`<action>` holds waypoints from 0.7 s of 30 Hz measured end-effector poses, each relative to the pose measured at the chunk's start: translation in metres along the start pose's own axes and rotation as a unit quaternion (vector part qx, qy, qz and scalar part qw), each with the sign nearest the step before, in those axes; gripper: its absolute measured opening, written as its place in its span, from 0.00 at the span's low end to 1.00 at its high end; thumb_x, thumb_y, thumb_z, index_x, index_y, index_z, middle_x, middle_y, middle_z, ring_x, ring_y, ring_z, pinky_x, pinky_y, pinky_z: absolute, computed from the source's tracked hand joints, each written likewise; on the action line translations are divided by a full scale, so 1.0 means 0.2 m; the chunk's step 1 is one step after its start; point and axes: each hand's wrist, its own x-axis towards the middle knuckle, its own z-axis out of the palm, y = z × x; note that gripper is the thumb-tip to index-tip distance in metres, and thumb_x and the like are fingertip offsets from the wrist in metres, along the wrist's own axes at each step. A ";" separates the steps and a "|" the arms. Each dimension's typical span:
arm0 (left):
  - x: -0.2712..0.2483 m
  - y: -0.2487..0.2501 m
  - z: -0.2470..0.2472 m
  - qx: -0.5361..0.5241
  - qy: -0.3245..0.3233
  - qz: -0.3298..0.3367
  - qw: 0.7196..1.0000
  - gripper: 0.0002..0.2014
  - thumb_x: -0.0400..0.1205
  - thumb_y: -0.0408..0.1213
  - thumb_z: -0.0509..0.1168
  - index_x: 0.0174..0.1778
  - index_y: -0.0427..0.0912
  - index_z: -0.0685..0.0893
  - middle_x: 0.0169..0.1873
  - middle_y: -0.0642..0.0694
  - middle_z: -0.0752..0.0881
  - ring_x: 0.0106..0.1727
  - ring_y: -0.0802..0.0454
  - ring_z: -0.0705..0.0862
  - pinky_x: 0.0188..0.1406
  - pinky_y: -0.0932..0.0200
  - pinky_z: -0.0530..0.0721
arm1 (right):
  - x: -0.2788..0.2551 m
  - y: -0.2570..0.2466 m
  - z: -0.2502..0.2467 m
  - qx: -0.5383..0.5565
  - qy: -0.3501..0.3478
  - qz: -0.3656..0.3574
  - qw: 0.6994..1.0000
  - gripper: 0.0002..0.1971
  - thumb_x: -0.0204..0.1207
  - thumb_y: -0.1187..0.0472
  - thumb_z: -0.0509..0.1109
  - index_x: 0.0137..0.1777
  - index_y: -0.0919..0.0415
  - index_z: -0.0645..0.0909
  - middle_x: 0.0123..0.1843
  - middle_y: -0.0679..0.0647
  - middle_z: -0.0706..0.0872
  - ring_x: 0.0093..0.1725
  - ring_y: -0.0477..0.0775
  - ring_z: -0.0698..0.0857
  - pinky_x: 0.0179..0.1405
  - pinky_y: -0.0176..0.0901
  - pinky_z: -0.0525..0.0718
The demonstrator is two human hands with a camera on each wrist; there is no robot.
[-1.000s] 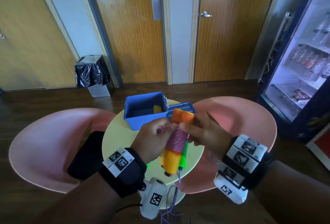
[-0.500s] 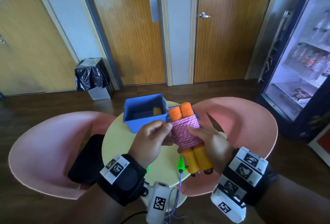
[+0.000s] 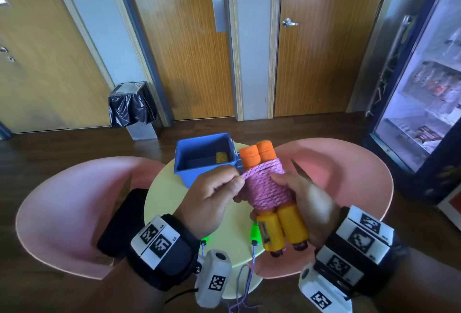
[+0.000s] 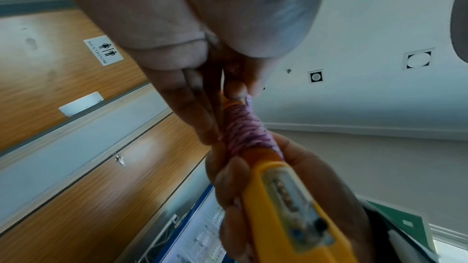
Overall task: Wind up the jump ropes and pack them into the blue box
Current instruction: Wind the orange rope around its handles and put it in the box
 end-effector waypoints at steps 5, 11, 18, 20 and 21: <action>-0.01 -0.01 -0.01 0.041 -0.027 -0.011 0.999 0.21 0.86 0.49 0.55 0.38 0.35 0.78 0.35 0.43 0.79 0.40 0.45 0.80 0.45 0.43 0.82 | 0.02 -0.04 -0.01 -0.086 0.066 -0.015 0.994 0.15 0.80 0.57 0.67 0.59 0.68 0.82 0.46 0.75 0.88 0.37 0.71 0.88 0.36 0.56 0.87; 0.01 0.00 0.00 -0.108 -0.049 -0.083 0.989 0.16 0.85 0.35 0.57 0.29 0.49 0.74 0.27 0.58 0.73 0.32 0.63 0.74 0.38 0.73 0.73 | -0.03 -0.05 -0.02 -0.006 0.003 -0.009 1.000 0.18 0.73 0.62 0.70 0.59 0.74 0.81 0.43 0.74 0.87 0.32 0.67 0.87 0.31 0.53 0.87; 0.05 0.00 0.01 -0.246 -0.043 -0.075 0.965 0.14 0.80 0.45 0.66 0.31 0.43 0.83 0.29 0.44 0.80 0.34 0.47 0.78 0.40 0.54 0.77 | -0.03 -0.02 -0.02 0.057 -0.118 0.043 0.990 0.24 0.69 0.53 0.65 0.53 0.74 0.85 0.41 0.74 0.86 0.33 0.67 0.87 0.38 0.56 0.88; 0.07 0.00 0.04 -0.273 -0.031 -0.083 0.958 0.28 0.79 0.52 0.70 0.42 0.23 0.81 0.33 0.22 0.77 0.39 0.40 0.77 0.45 0.46 0.74 | -0.02 -0.01 -0.01 0.051 -0.134 0.051 0.988 0.25 0.72 0.47 0.65 0.53 0.71 0.86 0.41 0.72 0.86 0.33 0.66 0.88 0.40 0.55 0.86; 0.07 0.00 0.05 -0.265 -0.016 -0.086 0.960 0.34 0.79 0.55 0.69 0.47 0.17 0.78 0.36 0.16 0.76 0.42 0.36 0.76 0.47 0.42 0.72 | -0.02 -0.01 0.00 0.052 -0.135 0.050 0.988 0.26 0.75 0.44 0.64 0.53 0.70 0.86 0.40 0.71 0.87 0.33 0.65 0.88 0.39 0.54 0.87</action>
